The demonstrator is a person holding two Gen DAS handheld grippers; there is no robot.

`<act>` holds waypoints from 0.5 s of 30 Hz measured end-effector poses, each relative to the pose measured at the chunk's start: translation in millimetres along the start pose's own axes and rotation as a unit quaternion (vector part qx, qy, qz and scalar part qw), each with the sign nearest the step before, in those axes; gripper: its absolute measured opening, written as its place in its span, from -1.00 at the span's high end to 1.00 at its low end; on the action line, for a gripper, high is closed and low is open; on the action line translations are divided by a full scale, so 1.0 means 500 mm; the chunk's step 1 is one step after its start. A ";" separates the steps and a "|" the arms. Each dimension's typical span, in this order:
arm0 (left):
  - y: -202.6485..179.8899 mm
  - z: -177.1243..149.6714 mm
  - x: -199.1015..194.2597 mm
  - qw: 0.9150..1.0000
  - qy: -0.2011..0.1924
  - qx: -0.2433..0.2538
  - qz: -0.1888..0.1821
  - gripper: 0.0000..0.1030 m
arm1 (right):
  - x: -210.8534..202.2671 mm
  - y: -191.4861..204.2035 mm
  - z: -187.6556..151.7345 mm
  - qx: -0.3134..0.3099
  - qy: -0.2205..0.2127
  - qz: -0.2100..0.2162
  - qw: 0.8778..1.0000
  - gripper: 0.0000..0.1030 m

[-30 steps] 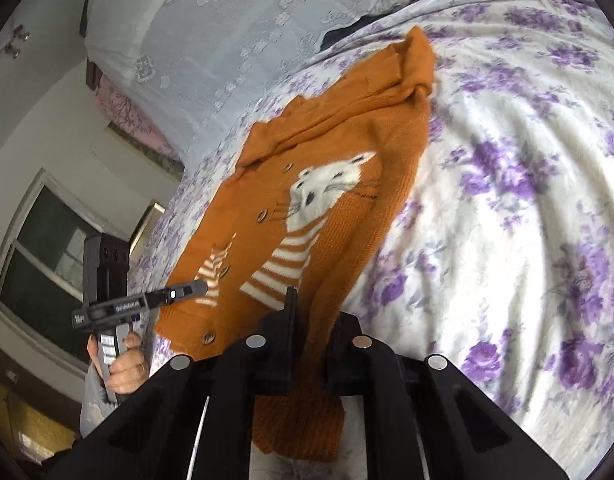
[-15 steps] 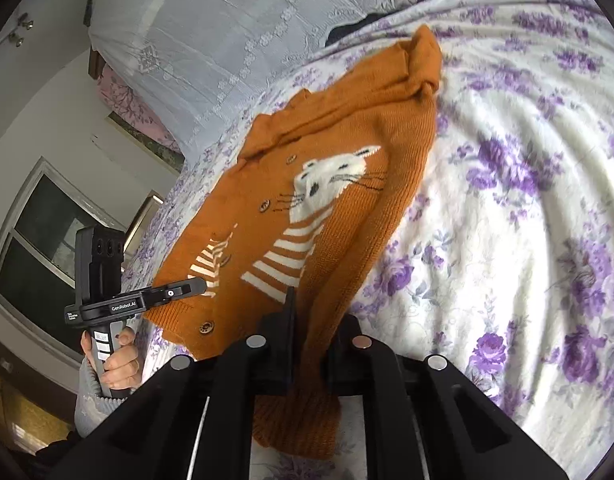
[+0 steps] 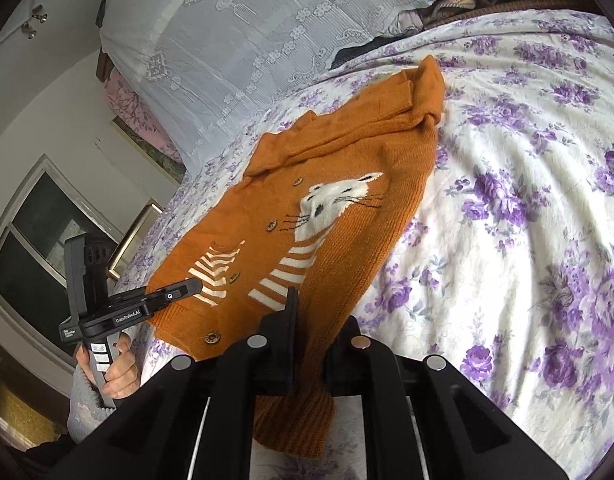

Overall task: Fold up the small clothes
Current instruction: 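Grasp the cardigan hem with the right gripper while the left gripper grasps the other hem corner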

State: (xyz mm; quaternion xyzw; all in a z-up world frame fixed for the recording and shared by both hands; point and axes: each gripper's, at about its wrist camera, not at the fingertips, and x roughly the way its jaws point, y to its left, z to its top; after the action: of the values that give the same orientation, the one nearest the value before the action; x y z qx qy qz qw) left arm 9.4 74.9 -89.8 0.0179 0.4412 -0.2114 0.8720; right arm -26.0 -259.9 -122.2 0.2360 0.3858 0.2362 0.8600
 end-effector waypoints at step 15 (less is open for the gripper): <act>-0.036 0.015 -0.037 0.995 -0.058 0.051 0.067 0.89 | -0.012 0.015 0.021 -0.001 -0.014 -0.009 1.000 0.85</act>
State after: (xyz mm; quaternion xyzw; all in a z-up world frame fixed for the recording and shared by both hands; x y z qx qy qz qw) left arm -1.1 63.5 -68.1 0.0797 0.3764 -0.1750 0.9063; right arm -23.1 -259.7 -108.4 0.2347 0.3757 0.2261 0.8675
